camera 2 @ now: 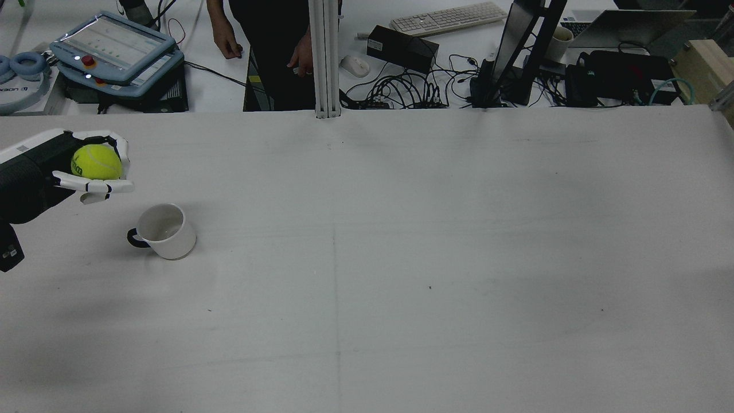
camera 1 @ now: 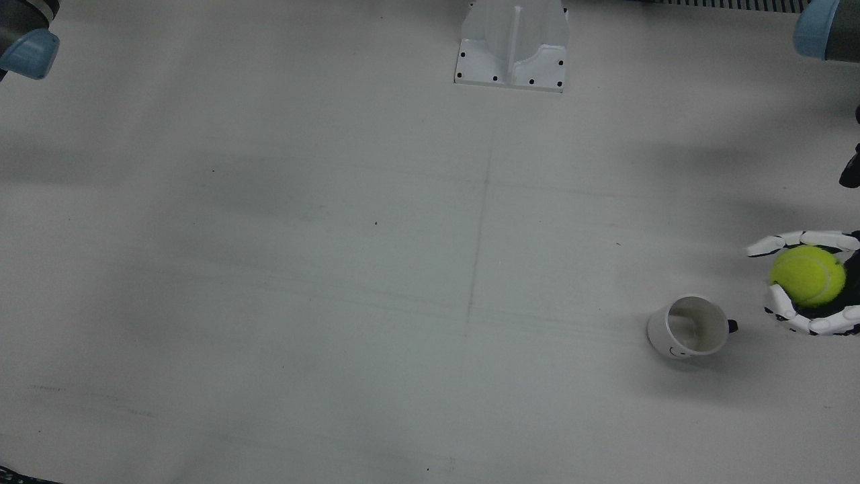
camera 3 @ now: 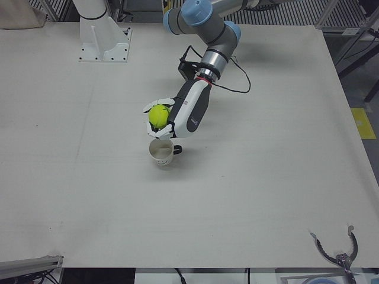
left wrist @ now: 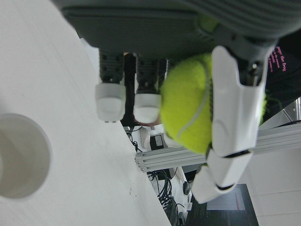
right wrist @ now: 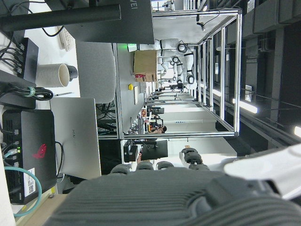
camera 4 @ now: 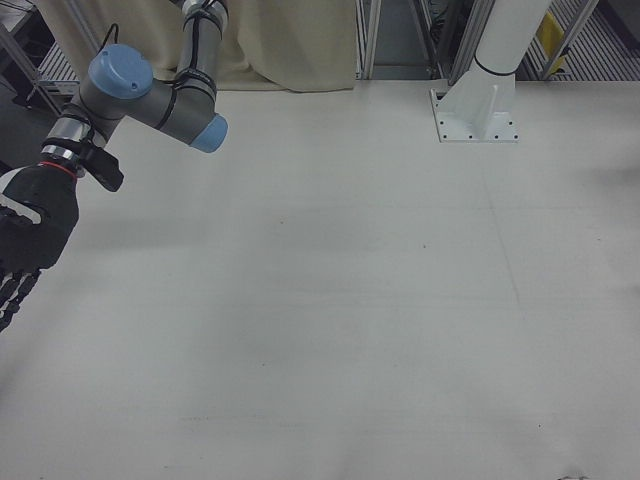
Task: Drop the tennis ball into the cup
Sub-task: 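Carry the tennis ball in the left hand toward the white mug, then position the left hand with the ball above the white mug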
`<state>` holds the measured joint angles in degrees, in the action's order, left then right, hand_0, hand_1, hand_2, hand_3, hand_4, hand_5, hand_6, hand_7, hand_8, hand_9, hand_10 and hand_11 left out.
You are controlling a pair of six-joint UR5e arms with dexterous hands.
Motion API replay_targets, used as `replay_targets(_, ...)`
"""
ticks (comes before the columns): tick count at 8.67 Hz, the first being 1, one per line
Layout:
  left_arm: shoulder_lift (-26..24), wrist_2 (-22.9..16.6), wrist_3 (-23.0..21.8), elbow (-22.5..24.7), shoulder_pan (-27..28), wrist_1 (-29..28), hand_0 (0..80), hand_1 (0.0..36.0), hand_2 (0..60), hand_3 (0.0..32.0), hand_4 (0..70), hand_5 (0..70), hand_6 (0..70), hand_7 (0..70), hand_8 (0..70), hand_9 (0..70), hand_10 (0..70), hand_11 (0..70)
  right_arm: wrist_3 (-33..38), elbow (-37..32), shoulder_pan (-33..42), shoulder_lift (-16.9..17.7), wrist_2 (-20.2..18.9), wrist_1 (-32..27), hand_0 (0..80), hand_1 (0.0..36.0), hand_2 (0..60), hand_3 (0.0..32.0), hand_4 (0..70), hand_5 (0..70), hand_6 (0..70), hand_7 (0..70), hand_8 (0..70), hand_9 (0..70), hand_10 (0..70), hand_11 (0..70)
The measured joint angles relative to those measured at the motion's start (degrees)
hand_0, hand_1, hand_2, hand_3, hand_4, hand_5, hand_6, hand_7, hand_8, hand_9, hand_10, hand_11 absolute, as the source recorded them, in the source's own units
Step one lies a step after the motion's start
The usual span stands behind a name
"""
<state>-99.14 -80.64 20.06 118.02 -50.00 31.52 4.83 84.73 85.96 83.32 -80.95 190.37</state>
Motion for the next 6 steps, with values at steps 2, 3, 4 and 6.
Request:
replay_targets(2,-1.1,1.5,0.0,-1.1,2.5,0.4,58.4,36.0,60.0,0.0,70.0,52.4,70.0,70.0,70.0,70.0,70.0,70.0,0.0,0.0,0.0,0.0,0.0,0.0,0.0,0.0,0.0,0.0,0.0,0.0,0.0,0.0,0.0,0.0,0.0,0.0)
replay_targets(3,-1.5,1.7,-0.1,-1.8,2.8,0.4,58.8,36.0,60.0,0.0,70.0,64.1,70.0,70.0,70.0,70.0,70.0,70.0,0.0,0.0,0.0,0.0,0.0,0.0,0.0,0.0,0.0,0.0,0.0,0.0,0.0,0.0,0.0,0.0,0.0,0.0)
replay_targets(4,-1.6,1.8,-0.2,-2.2,2.9,0.4,59.8,36.0,60.0,0.0,66.3,70.0,70.0,70.0,70.0,70.0,63.4,70.0,0.0,0.0,0.0,0.0,0.0,0.0,0.0,0.0,0.0,0.0,0.0,0.0,0.0,0.0,0.0,0.0,0.0,0.0)
replay_targets(6,-1.4,1.9,-0.2,-2.0,2.8,-0.6,77.5,36.0,60.0,0.0,7.1,34.6,27.7,16.6,14.2,16.3,9.2,17.5,0.0,0.0,0.0,0.0,0.0,0.0,0.0,0.0,0.0,0.0,0.0,0.0,0.0,0.0,0.0,0.0,0.0,0.0)
